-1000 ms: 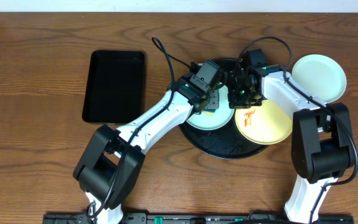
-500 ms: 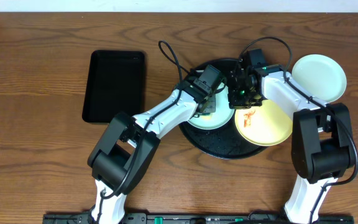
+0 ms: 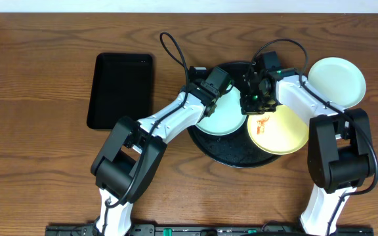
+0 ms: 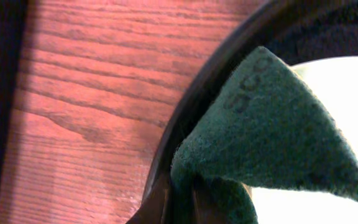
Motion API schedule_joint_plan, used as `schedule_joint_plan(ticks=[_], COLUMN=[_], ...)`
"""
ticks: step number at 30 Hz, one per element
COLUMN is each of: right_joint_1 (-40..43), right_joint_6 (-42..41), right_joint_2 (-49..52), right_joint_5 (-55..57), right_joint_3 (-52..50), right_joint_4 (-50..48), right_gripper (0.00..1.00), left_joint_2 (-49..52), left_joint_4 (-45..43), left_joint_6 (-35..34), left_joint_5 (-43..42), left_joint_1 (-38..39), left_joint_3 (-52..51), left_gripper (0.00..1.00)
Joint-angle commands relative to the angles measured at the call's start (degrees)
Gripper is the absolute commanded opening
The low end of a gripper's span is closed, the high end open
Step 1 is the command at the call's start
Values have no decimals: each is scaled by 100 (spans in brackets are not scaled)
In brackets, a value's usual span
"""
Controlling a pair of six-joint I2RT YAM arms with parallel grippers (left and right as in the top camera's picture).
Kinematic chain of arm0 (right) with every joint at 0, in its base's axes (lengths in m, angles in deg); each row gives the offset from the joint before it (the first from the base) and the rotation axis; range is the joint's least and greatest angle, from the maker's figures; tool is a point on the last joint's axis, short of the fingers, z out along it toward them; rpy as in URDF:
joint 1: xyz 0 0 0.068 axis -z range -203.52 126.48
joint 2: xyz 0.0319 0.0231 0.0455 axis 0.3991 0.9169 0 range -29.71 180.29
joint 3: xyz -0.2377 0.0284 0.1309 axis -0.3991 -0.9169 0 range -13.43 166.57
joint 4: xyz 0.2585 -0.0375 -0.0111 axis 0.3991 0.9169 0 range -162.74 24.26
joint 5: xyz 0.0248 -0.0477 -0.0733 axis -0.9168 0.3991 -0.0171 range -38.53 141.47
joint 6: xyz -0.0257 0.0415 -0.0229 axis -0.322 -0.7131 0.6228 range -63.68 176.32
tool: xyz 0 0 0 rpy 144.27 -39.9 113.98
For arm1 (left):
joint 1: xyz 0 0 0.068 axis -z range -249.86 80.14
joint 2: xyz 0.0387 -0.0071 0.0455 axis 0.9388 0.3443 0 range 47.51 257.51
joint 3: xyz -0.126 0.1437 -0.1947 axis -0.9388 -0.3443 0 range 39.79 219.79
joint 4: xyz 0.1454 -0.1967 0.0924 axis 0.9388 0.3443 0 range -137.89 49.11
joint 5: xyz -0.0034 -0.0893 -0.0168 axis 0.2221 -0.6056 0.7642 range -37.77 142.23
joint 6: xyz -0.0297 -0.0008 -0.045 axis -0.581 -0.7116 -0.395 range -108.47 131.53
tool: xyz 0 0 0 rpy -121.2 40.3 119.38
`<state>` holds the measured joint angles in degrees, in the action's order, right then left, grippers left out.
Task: Clean dirty plates on tray and stack at the side
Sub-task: 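Keep wiping the green plate's sauce with the sponge, left gripper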
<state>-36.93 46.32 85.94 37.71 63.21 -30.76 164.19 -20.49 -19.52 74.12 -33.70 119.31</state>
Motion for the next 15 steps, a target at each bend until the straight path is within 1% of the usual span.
schedule_joint_plan(ticks=[1, 4, 8, 12, 15], right_joint_1=[94, 94, 94, 94, 94], right_joint_6=[153, 153, 153, 153, 151], right_joint_2=[-22, -22, -22, -22, -22], right_joint_5=[538, 538, 538, 538, 538], right_joint_3=[-144, -144, -144, -144, -144], right_joint_4=[114, 114, 114, 114, 111], right_gripper=[1, 1, 1, 1, 1], left_joint_2=[-232, -476, -713, -726, -717], left_joint_4=[-44, -142, -219, -245, -238], left_joint_6=[76, 76, 74, 57, -133], left_joint_5=[1174, 704, -603, -1937, -2465], left_joint_1=[-286, -271, -271, -271, -258], left_joint_3=[0, 0, 0, -17, -83], left_gripper=[7, 7, 8, 7, 7])
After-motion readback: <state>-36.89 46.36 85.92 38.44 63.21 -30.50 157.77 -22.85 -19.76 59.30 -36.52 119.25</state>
